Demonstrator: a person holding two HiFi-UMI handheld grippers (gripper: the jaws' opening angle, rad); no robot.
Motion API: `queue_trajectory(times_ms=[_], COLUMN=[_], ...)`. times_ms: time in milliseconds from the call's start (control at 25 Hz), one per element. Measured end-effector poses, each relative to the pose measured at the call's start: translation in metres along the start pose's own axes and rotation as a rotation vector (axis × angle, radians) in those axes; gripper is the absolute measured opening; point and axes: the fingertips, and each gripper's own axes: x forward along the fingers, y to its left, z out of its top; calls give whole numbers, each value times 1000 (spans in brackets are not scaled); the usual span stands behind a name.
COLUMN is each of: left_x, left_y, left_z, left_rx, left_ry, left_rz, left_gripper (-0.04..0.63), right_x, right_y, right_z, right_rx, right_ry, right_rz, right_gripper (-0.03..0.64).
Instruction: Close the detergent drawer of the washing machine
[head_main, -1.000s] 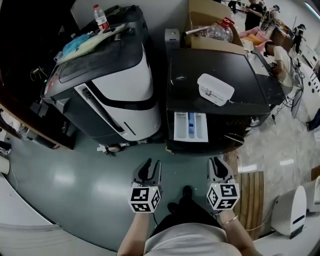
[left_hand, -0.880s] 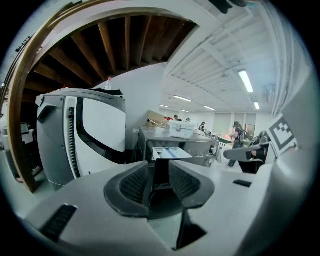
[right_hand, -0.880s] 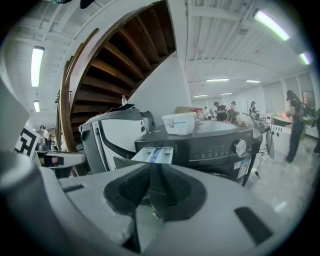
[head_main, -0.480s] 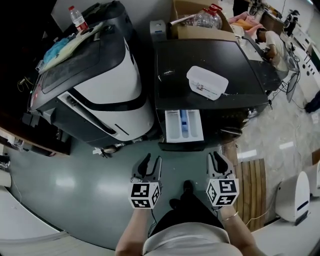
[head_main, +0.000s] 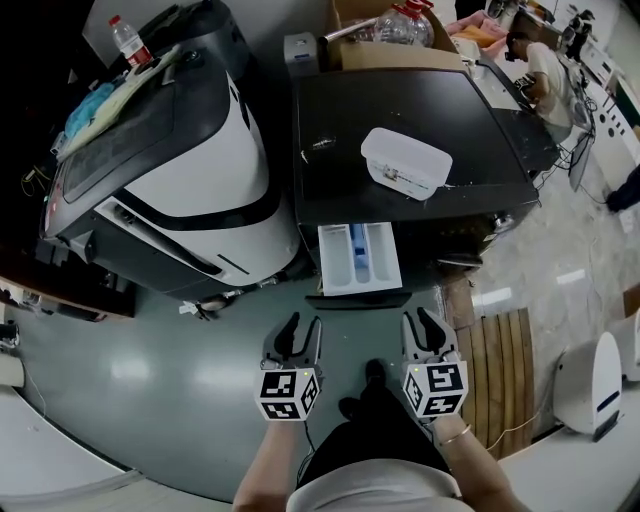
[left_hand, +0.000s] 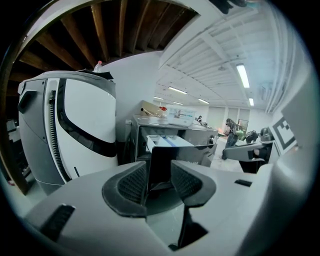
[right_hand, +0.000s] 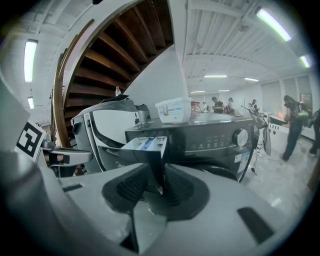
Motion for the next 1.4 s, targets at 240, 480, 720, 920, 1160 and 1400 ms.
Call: queue_trajectory(times_ms=[240,480,720,920,1160,1400], left_x=[13,22,28,33,37,39], left_y=[1,1,-1,-1,-2,-2], left_z=[-7,-11,-12,-9,-9,-10], left_rx=[5,8,-1,-2,-3,-11], left_ry=[17,31,30,28,32,30], left_rz=[-4,-9,-14,-22,-30,-33], left_gripper=[156,161,167,167,160,158], right_x=[13,26,31,34,35,36], right_y=[-2,-3,-1,1,1,2], right_z=[-8,-8,-9,-9,-9,-9], right_rx=[-9,-34,-42,-46,-68,-70], right_ry=[24,32,33,39,43,48], right_rz=[18,40,54,58,52,52], right_gripper=[91,91,91,91,91,91])
